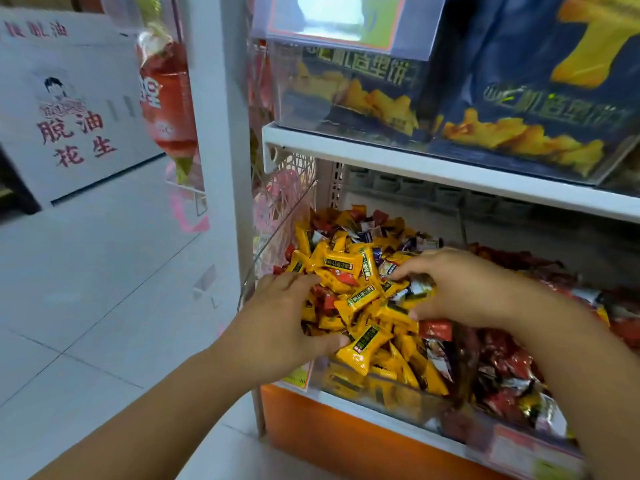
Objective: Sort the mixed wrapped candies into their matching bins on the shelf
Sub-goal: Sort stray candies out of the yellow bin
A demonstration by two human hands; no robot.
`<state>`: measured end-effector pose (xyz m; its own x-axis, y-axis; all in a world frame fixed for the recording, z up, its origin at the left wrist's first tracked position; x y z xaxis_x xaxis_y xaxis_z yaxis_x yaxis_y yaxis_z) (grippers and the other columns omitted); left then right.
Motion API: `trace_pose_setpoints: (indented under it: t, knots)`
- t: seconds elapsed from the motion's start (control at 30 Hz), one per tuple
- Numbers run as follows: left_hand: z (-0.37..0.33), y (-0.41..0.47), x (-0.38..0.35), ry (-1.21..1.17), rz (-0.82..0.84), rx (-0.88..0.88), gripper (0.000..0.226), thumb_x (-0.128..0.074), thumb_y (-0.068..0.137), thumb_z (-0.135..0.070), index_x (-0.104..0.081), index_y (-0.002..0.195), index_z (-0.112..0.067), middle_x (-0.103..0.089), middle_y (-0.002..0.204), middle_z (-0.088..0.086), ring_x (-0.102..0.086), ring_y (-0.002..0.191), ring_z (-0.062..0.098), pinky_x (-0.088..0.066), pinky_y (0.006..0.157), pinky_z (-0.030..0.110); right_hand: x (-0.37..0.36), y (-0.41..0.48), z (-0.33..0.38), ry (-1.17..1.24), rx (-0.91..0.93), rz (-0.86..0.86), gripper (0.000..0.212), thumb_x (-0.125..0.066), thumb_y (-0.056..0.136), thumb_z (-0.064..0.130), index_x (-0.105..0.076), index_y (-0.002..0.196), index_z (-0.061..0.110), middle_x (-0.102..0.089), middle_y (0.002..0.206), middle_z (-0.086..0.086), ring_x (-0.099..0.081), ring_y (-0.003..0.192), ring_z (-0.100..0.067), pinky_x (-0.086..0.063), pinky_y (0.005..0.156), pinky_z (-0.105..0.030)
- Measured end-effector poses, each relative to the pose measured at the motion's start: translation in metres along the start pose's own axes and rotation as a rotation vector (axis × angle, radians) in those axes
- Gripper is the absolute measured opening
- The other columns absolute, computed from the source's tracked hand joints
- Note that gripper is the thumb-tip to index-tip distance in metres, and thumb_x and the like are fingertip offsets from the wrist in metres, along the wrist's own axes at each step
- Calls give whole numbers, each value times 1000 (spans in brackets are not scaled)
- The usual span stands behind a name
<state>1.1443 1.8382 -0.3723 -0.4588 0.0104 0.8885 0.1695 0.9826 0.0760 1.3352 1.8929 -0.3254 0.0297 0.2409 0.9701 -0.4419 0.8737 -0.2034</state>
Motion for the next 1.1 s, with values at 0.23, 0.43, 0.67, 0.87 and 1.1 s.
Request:
trace_pose_setpoints:
  t: [0.23,0.43,0.67,0.87,1.1]
  knots:
    - [9,1,24,-6,-109,19,62,-59,93,-36,-30,148,-31,-44,140,-5,-48,118,12,-30,84,13,-1,23,68,250,208,-136,35,-54,97,29,-54,132,33,-53,134,11,-51,114,-4,-41,91,-19]
    - [19,-16,24,-76,-101,16,61,-57,95,-26,-27,147,-36,-54,130,-5,-57,112,13,-46,88,22,-42,51,75,148,175,-75,62,-55,96,37,-27,150,31,-27,153,7,-14,140,-16,-18,115,-32]
    - [21,-30,20,-94,-70,-7,61,-54,95,-40,-24,148,-39,-46,142,-10,-51,123,6,-45,98,21,-50,51,66,83,164,-103,49,-58,94,37,-42,140,42,-26,152,6,-22,136,-21,-23,111,-35]
    - [15,-27,20,-60,-63,-17,65,-56,94,-39,-22,149,-38,-43,145,-8,-49,125,11,-45,100,24,-45,43,65,185,161,-158,27,-64,90,36,-64,117,37,-49,119,4,-38,121,-17,-36,99,-32]
    - [-5,-10,20,85,-84,-102,54,-54,96,-37,-35,146,-33,-50,136,-6,-46,120,13,-37,96,22,1,8,52,346,163,-305,19,-64,91,24,-68,109,30,-56,118,14,-52,107,-6,-39,91,-20]
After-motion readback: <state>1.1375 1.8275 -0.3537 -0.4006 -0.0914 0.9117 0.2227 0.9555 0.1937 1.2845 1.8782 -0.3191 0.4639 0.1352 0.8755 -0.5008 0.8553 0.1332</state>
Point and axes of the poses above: each hand's wrist, its own y-axis towards the middle knuckle, its own x-axis out of the back of the hand, z = x × y, the point moved 7 cm from there along y, towards the middle knuckle
